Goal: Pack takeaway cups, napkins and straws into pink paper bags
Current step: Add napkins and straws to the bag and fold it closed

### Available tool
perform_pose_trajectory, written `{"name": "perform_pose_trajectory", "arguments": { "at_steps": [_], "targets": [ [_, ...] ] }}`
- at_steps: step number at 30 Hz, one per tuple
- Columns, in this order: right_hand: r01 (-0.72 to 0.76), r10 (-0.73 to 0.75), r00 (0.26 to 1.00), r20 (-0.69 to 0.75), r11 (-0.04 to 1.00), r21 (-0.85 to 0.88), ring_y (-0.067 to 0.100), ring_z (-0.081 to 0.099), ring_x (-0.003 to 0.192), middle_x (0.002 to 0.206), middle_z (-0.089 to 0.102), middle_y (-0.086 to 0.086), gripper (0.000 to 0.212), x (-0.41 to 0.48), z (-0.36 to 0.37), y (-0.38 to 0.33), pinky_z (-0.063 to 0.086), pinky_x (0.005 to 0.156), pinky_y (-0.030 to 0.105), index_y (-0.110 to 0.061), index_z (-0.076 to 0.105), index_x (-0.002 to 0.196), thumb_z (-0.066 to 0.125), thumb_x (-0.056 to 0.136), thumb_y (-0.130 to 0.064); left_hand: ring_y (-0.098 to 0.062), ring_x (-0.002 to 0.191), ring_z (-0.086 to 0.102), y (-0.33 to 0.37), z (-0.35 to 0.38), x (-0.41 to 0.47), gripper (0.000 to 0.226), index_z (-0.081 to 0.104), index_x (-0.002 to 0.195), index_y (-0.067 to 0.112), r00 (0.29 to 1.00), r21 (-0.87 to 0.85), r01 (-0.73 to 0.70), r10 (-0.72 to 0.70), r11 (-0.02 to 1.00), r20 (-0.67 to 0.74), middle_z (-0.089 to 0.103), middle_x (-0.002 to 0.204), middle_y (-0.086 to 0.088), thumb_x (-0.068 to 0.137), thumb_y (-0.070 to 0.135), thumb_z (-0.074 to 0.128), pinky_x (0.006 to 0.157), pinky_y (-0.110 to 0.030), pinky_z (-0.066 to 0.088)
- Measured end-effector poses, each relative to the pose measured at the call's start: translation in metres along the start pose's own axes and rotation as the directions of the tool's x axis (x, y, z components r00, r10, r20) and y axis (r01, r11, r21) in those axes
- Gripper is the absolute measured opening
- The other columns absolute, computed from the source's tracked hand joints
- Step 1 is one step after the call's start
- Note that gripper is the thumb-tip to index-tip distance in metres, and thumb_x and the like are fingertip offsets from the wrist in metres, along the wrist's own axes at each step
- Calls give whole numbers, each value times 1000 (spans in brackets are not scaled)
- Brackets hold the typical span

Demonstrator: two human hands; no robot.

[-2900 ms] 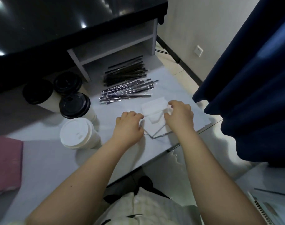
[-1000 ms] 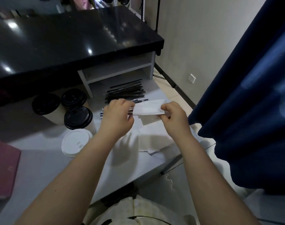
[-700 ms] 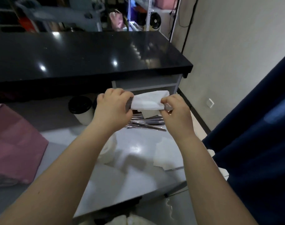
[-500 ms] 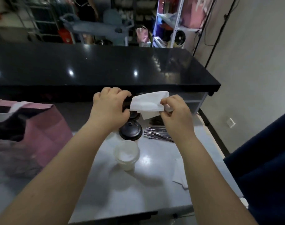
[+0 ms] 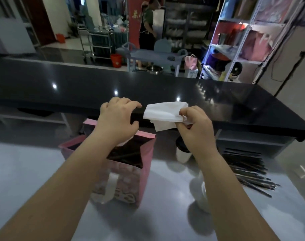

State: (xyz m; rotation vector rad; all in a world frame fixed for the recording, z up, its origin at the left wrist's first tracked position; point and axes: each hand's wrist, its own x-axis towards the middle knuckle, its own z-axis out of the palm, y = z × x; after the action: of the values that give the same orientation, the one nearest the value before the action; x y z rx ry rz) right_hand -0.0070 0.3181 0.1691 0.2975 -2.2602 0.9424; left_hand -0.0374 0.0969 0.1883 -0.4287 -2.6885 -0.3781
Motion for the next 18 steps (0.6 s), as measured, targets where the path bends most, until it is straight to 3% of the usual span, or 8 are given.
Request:
{"name": "perform_pose_trajectory", "arguments": {
  "at_steps": [4,8,11,13,16,18],
  "targets": [
    [-27,27,1000,5,997,75,-1,49,80,84,55,-11,20,-1,45,-37,38,72,5,-11,65,87,71,76,4,-23,122,46,-75,-15,-13,45,60,124,30,999,-96,31,-29,995,21,60,123,6,80,27,69,102,-47,37],
    [-81,70,993,95,990,113,-2,54,85,85,55,-18,26,-19,90,-75,43,72,10,-25,61,89,74,79,-5,-13,109,54,-132,-14,-22,28,68,108,28,997,-329,-7,32,944,71,64,107,17,81,23,73,93,-44,47],
    [-73,83,973,214,996,-56,6,53,81,85,54,-13,16,-39,118,-91,48,69,26,-19,64,88,71,79,-8,-10,107,56,-151,-4,-21,20,69,103,28,990,-385,-40,87,922,106,63,103,18,84,20,68,93,-44,48],
    [-55,129,932,339,974,-219,14,54,89,91,56,-8,15,-47,130,-95,46,72,32,-17,67,93,66,81,-10,-8,105,56,-158,3,-21,20,70,102,27,988,-393,-54,107,918,115,64,104,15,86,17,65,91,-43,50],
    [33,214,845,490,893,-448,21,54,101,103,60,-4,24,-47,138,-98,43,82,36,-24,66,109,57,88,-21,-8,109,54,-161,11,-21,22,71,103,27,978,-399,-92,158,912,137,65,109,14,86,15,63,93,-43,50],
    [-20,282,811,513,889,-458,19,56,105,110,63,-7,29,-44,135,-98,46,87,36,-33,65,117,60,89,-32,-12,115,52,-163,15,-22,22,71,104,28,972,-402,-119,189,908,140,65,110,14,87,18,63,95,-46,48]
  ]
}}
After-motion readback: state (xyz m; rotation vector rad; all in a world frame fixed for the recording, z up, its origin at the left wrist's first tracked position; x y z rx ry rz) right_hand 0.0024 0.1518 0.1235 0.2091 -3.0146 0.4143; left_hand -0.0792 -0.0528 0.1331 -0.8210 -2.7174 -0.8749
